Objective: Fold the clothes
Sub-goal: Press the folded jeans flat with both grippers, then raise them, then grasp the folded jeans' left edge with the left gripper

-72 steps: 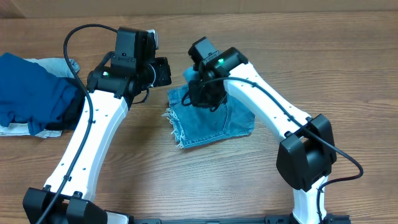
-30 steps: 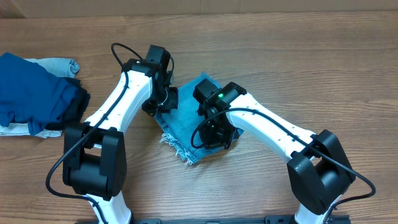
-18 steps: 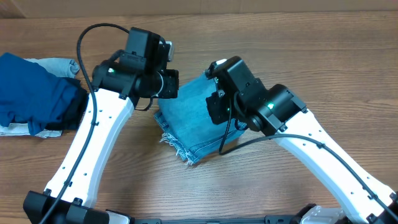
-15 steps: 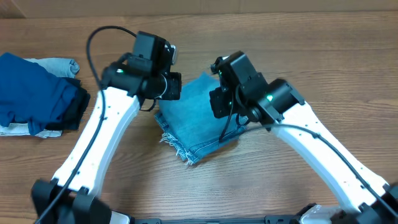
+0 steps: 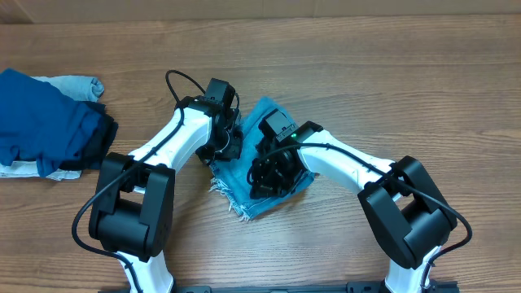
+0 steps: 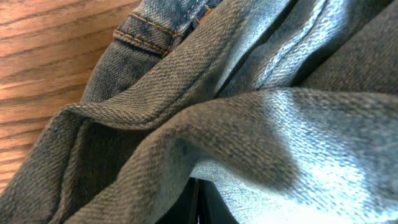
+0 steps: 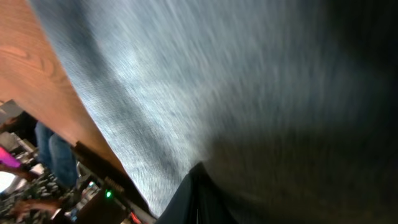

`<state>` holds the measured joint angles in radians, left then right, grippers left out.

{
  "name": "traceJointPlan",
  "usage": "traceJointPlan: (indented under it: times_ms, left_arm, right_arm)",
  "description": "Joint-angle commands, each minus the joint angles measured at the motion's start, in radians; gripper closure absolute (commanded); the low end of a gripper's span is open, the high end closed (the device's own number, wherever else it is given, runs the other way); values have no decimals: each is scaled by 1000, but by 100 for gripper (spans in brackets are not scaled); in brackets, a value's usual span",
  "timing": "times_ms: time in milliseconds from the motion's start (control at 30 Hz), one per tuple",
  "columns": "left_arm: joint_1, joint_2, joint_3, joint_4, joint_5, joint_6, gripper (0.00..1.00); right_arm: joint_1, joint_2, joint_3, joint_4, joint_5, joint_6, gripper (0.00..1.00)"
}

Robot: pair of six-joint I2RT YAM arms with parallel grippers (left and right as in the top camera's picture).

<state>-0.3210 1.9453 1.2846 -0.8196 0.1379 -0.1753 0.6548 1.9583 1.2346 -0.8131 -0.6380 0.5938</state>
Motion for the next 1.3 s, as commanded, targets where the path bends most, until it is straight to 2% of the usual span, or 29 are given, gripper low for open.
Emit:
traceJointPlan:
  times_ms: [0,100,200,300,400,433,500,567,600,667,700,800,833,867,900,967,1033,1100,1167,1267]
  left_arm:
    - [34,55,-10,-8,-69,22,96]
    - [72,13,67,-92,-67,22,96]
    - [79,-61,219,-198,-67,22,96]
    - [79,-146,370,-256,-55,10,91]
    - [77,-203,419,-262,32,5,86]
    - [73,-212,419,-262,78,47,82]
    - [58,-212,419,-306,101,123,83]
    - [42,-212,418,-369,99,113,84]
    - [35,-212,418,-392,98,85,85]
    - [26,-212,418,-461,55,-85,83]
    - [26,-212,418,-495,2,-160,86]
    - [42,-212,418,-560,-106,-243,86]
    - [59,-216,418,-600,-116,-269,83]
    - [76,-223,418,-640,-123,-284,80]
    - [97,-243,417,-689,-137,-298,78]
    - [138,-311,407,-777,-235,-338,70]
    - [209,-428,385,-818,-269,-376,55]
    - [280,-549,336,-797,-202,-387,41]
    - [329,-655,241,-744,-119,-387,32]
    - [354,-800,-43,-533,163,-414,24]
  right_arm:
    - [17,21,-52,-52,-19,-8,96]
    - [17,-45,-43,-39,8,-114,96]
    - [17,-188,-6,-42,111,-240,96]
    - [16,-355,35,-41,224,-282,92]
    - [-18,-473,44,-42,248,-284,78]
    - [-48,-503,44,-50,249,-284,68]
    - [-128,-531,44,-53,257,-289,58]
    - [-204,-531,44,-52,261,-320,50]
    - [-245,-531,44,-53,263,-337,44]
    - [-348,-531,44,-64,258,-348,36]
    - [-377,-531,44,-72,247,-370,31]
    - [-431,-531,44,-98,214,-390,22]
    - [-436,-531,44,-99,215,-390,18]
    - [-438,-531,44,-101,214,-390,6]
    - [-438,-531,44,-101,215,-389,0]
    - [-439,-531,44,-102,232,-387,0]
    - [-462,-531,44,-98,307,-320,0]
    - [-530,-531,44,-82,369,-219,0]
    - [-616,-531,44,-57,368,-199,0]
    - [-747,-531,44,-50,368,-196,0]
